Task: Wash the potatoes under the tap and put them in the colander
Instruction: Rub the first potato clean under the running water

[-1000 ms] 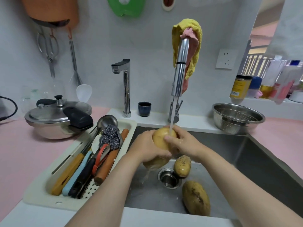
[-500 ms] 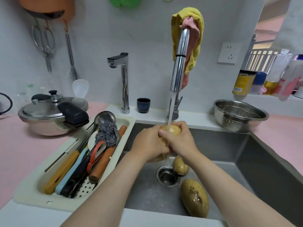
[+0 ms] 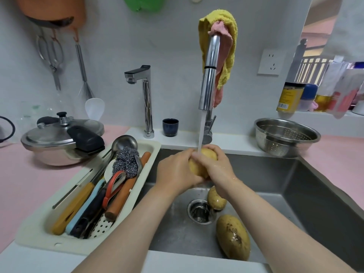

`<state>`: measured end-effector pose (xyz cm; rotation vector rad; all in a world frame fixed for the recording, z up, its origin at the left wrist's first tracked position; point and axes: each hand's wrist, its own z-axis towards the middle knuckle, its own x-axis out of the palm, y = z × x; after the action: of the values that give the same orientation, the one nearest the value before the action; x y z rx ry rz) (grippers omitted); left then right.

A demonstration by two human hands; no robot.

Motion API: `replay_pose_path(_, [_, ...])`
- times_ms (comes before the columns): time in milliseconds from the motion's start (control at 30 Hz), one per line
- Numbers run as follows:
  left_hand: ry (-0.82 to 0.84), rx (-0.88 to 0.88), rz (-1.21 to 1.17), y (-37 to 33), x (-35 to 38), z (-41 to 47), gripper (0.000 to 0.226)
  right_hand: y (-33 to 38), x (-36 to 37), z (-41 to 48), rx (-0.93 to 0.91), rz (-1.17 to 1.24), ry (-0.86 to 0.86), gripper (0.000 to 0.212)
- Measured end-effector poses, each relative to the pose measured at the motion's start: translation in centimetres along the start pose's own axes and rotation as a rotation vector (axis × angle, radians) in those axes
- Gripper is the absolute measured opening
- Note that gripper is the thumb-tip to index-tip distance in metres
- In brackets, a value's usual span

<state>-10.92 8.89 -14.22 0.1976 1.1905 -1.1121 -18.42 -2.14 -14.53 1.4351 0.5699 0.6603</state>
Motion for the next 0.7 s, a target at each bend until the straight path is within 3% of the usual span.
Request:
replay_pose_path(67, [0.025, 0.009, -0.027, 0.2, 0.0, 0.2, 0.064, 0.0, 0.0, 0.0, 0.03, 0.045, -0.048, 0.031])
replay_pose_path(200, [0.214, -0.078, -0.372, 1.6, -0.6, 0.8, 0.089, -0.1, -0.3, 0.0, 0.073, 0.215, -0.143, 0.005])
replay_pose_path(267, [0.299, -0.087, -0.411, 2.1, -0.6, 0.6, 0.083, 0.1, -0.6, 0.4, 0.047, 0.175, -0.143, 0.013])
replay_pose_path(400, [0.284, -0.098, -0.332, 2.7, -0.6, 0.4, 0.072, 0.1, -1.2, 0.5, 0.039, 0.077, 0.062, 0.01])
replay_pose_path(500, [0.24, -0.055, -0.166, 3.0, -1.1, 0.4, 0.066, -0.2, -1.4, 0.4, 0.068, 0.019, 0.136, 0.026])
replay_pose_path(700, [0.202, -0.038, -0.075, 3.5, -1.7, 0.4, 0.073, -0.4, -2.4, 0.9, 0.105, 0.042, 0.321, 0.042])
